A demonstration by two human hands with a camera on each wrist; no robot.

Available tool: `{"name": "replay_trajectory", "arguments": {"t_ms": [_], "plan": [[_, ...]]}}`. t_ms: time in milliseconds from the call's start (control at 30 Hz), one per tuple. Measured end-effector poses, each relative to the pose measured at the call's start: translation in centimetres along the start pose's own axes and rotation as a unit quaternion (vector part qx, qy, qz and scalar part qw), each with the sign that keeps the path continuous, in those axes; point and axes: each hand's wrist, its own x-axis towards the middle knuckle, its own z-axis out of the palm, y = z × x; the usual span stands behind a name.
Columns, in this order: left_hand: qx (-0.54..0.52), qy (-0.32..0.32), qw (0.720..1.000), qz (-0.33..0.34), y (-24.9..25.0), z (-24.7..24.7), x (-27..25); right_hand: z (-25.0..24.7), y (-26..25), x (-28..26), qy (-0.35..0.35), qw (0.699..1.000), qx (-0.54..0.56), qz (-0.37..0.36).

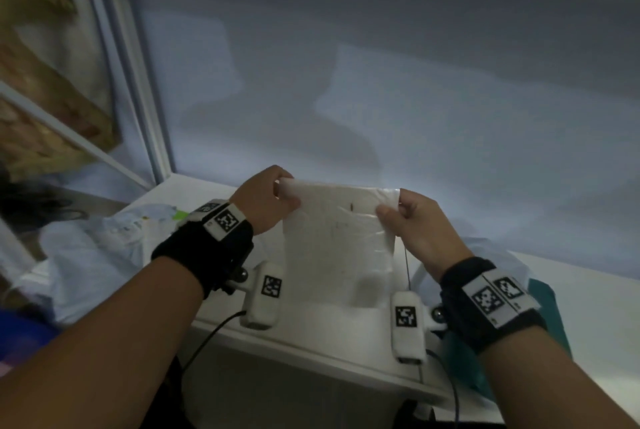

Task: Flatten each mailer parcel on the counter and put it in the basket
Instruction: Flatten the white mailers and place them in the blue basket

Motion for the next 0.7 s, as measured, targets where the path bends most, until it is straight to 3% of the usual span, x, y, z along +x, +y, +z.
{"name": "replay_trajectory", "arguments": {"t_ms": [200,400,567,700], "plan": [[-0.072,0.009,0.997,-0.018,0.3,-0.1,-0.5,0.3,-0.7,-0.3,0.03,0.999,0.031,0.03],[-0.088,0.006,0.996,-0.013,0.1,-0.8,-1.2,0.3,-0.8,0.0,0.045,0.999,0.015,-0.009],[-0.102,0.058,0.993,0.015,0.5,-1.2,-1.0,0.5,-0.9,0.5,0.074,0.997,0.019,-0.006],[-0.218,0.096,0.97,-0.039,0.2,-1.1,-0.6,1.0,-0.7,0.3,-0.035,0.997,0.06,0.041]]}}
